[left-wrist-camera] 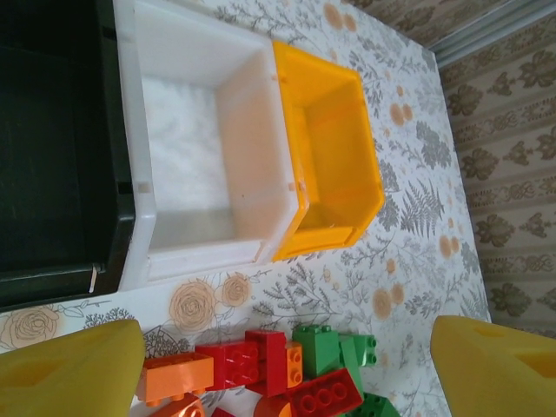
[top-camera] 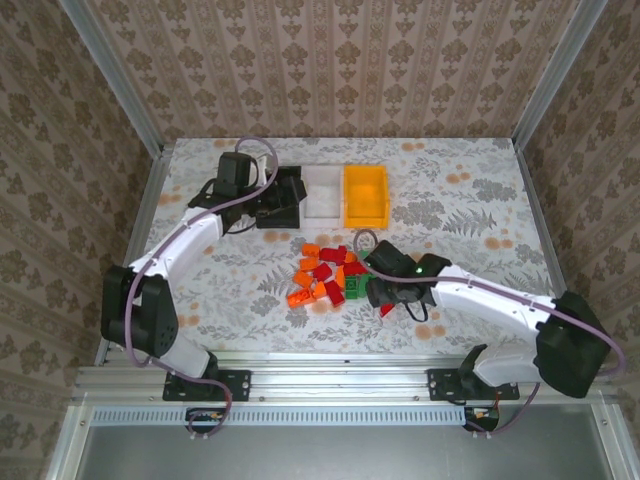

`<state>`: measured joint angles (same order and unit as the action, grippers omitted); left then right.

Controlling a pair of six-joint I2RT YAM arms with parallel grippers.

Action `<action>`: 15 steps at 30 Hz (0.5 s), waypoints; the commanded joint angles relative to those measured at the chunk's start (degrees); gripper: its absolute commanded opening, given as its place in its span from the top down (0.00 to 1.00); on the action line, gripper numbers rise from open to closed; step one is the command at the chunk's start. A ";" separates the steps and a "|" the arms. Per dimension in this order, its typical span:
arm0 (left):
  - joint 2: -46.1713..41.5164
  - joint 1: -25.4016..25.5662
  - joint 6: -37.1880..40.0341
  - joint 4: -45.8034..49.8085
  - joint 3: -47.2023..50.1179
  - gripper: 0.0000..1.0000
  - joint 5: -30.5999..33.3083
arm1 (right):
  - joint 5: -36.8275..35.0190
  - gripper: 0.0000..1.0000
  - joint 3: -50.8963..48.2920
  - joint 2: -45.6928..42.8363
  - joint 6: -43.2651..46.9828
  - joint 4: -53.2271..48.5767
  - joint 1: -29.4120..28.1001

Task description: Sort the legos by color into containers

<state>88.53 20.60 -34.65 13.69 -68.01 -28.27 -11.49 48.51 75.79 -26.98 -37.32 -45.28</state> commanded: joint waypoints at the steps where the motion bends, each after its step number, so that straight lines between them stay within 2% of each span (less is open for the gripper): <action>1: 0.50 -0.46 2.23 0.75 -1.20 0.13 -3.06 | 1.73 0.39 2.71 3.55 4.60 -0.46 -0.27; 8: -0.40 -0.56 3.01 1.34 -1.66 0.13 -3.02 | 1.87 0.42 4.28 10.42 6.52 1.44 -0.29; 15: -0.20 -0.74 3.01 1.34 -1.90 0.13 -3.26 | 0.79 0.49 4.48 12.98 6.91 3.29 -0.34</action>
<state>89.17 20.47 -33.15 14.59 -68.03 -30.24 -9.98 51.44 87.61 -21.12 -34.81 -45.28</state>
